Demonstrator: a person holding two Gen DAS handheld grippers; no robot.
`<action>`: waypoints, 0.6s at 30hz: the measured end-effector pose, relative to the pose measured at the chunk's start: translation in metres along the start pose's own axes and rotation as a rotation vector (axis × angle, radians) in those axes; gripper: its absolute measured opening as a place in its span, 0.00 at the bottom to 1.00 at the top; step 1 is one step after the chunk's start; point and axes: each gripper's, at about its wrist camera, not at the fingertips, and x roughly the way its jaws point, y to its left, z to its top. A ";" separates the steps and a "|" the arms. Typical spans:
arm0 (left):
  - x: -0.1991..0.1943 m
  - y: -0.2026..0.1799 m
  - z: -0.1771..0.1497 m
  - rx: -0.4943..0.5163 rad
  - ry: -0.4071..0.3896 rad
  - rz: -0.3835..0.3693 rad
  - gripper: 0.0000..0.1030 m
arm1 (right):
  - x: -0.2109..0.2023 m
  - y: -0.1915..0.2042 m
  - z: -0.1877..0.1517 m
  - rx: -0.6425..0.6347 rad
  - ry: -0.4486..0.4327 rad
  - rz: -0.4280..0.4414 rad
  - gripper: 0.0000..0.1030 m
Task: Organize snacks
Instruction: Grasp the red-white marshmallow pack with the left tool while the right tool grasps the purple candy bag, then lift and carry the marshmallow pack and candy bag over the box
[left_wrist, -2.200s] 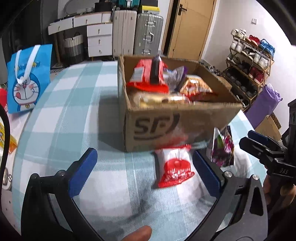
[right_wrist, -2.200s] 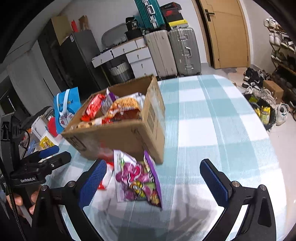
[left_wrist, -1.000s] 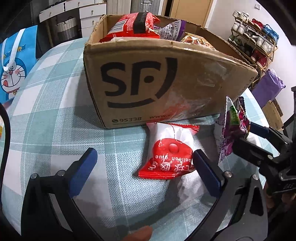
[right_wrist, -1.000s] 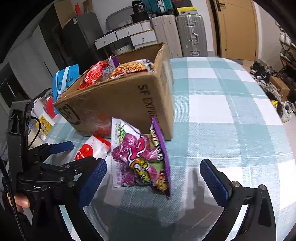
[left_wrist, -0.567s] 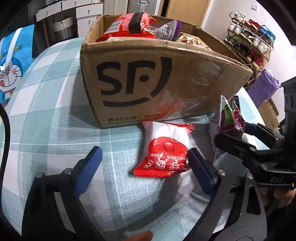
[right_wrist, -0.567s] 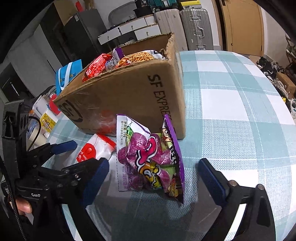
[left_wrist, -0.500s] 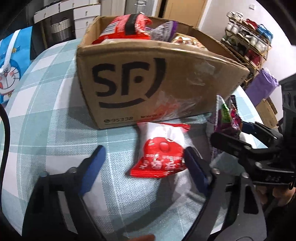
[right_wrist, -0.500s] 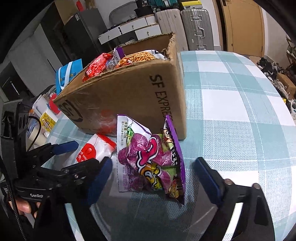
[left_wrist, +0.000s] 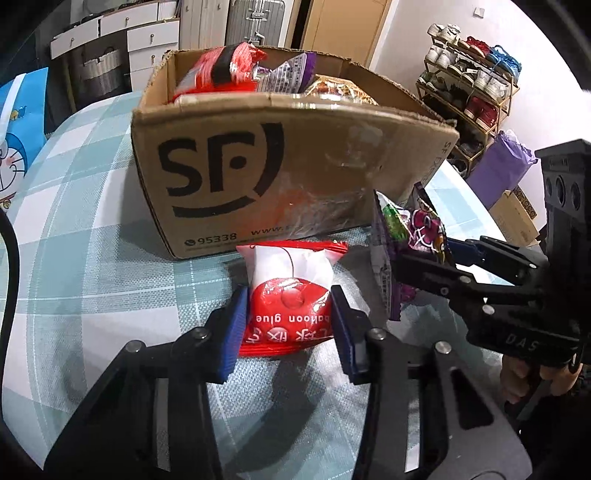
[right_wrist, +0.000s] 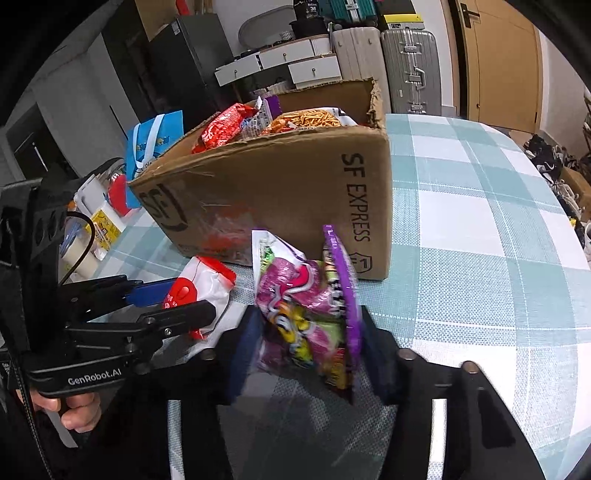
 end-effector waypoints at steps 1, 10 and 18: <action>-0.004 0.003 0.000 0.001 -0.004 -0.002 0.39 | -0.001 0.000 -0.001 -0.001 -0.008 -0.001 0.47; -0.037 0.001 -0.010 0.015 -0.048 -0.014 0.39 | -0.018 0.003 -0.003 0.008 -0.048 0.009 0.46; -0.080 -0.009 -0.006 0.023 -0.119 -0.007 0.39 | -0.042 0.012 -0.002 -0.005 -0.102 0.015 0.46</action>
